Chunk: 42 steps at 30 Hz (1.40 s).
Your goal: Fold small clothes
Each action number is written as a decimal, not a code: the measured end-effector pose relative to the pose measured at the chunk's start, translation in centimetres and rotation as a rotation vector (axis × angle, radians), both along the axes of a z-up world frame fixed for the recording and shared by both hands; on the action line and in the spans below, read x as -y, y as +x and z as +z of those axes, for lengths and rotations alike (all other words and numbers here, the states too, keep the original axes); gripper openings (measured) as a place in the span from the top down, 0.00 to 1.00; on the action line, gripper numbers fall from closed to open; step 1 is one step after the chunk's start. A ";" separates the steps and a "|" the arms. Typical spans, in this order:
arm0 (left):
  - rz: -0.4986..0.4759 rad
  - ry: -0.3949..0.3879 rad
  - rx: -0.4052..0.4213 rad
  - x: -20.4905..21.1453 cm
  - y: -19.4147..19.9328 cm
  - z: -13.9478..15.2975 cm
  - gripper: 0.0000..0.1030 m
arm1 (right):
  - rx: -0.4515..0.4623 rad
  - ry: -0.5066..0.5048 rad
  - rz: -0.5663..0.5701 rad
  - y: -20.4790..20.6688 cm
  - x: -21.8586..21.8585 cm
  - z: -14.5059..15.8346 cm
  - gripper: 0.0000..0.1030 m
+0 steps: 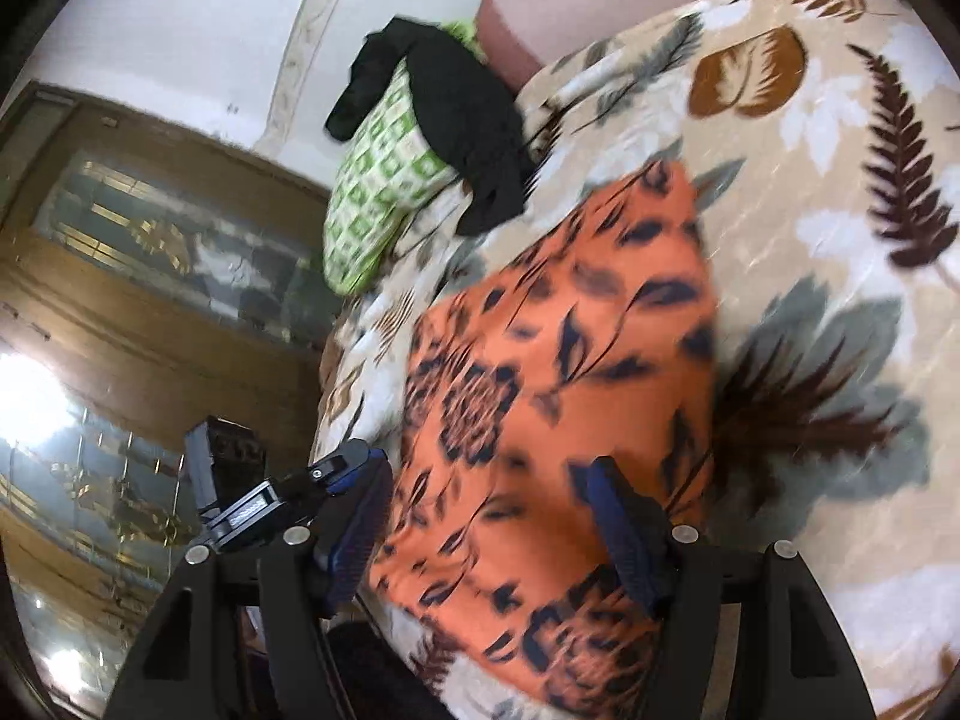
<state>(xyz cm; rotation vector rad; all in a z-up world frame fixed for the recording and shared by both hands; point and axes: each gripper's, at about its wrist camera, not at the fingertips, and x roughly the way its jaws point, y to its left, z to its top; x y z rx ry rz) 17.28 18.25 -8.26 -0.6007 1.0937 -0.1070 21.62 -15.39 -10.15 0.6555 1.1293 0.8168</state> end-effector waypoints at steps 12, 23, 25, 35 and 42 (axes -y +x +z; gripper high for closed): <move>-0.014 0.008 -0.041 -0.1 -0.4 -3.4 0.63 | -0.134 -0.036 -0.008 1.8 0.1 -5.9 0.67; -0.007 0.225 0.045 1.9 -3.7 1.5 0.59 | -0.155 0.000 -0.040 -0.3 1.9 -4.7 0.28; -0.005 0.245 0.050 2.1 -4.0 1.9 0.54 | -0.156 -0.001 -0.059 -0.6 2.4 -4.6 0.28; -0.029 0.268 0.068 3.4 -3.8 2.6 0.53 | -0.141 -0.018 -0.037 0.2 1.1 -4.2 0.28; -0.005 0.154 -0.036 2.8 -2.6 -2.9 0.40 | -0.158 -0.046 0.000 1.3 -1.6 -6.0 0.29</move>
